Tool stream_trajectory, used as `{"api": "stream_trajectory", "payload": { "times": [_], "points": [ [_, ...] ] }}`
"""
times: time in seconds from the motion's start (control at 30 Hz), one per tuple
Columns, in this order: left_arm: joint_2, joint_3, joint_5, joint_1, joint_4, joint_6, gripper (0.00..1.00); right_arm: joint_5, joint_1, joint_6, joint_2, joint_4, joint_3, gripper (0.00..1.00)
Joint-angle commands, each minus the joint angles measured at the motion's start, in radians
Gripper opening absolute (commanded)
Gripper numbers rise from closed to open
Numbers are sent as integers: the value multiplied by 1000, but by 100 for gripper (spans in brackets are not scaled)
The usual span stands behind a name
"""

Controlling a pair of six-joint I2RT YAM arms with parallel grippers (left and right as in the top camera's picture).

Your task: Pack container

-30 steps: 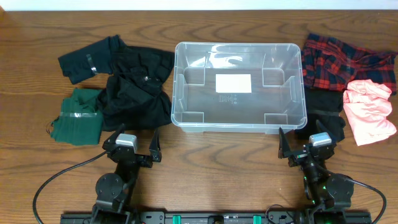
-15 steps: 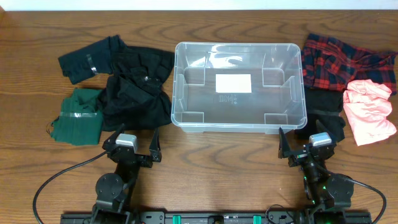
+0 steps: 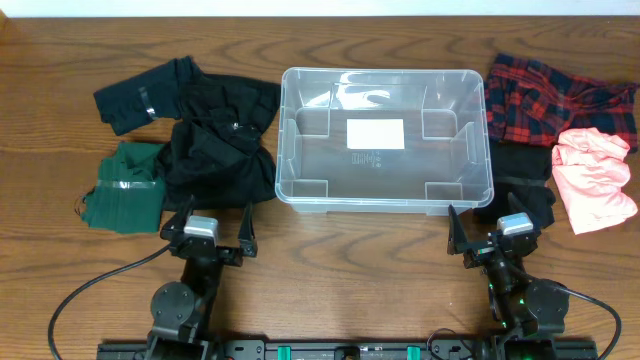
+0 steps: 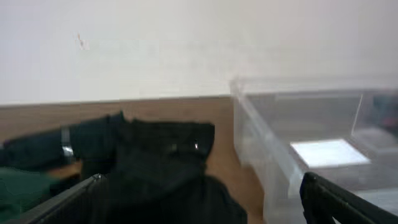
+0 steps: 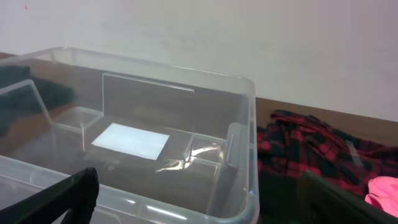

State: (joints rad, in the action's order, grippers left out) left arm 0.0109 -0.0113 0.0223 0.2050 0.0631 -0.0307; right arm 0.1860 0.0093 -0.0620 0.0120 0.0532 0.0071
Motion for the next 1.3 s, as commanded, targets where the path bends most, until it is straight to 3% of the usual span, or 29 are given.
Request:
{"api": "stream_trajectory", "payload": {
  "times": [0.0, 0.2, 0.43, 0.57, 0.73, 0.9, 1.03, 1.27],
  "points": [
    [0, -48, -15, 3, 6, -2, 98, -2, -8, -6, -6, 4, -2, 99],
    [113, -217, -37, 3, -21, 27, 98, -2, -8, -6, -6, 4, -2, 99],
    [447, -581, -36, -24, -188, -16, 98, -2, -8, -6, -6, 4, -2, 99],
    [689, -843, -37, -42, -419, -100, 98, -2, -8, -6, -6, 4, -2, 99],
    [1012, -1196, -37, -88, -785, -104, 98, -2, -8, -6, -6, 4, -2, 99],
    [1299, -1455, -22, -152, -1026, -104, 98, -2, -8, -6, -6, 4, -2, 99],
    [1455, -1522, -27, -194, -1021, -107, 98, -2, -8, -6, -6, 4, -2, 99],
    [1577, -1522, -71, -212, -977, -108, 98, -2, -8, -6, -6, 4, -2, 99]
  ]
}}
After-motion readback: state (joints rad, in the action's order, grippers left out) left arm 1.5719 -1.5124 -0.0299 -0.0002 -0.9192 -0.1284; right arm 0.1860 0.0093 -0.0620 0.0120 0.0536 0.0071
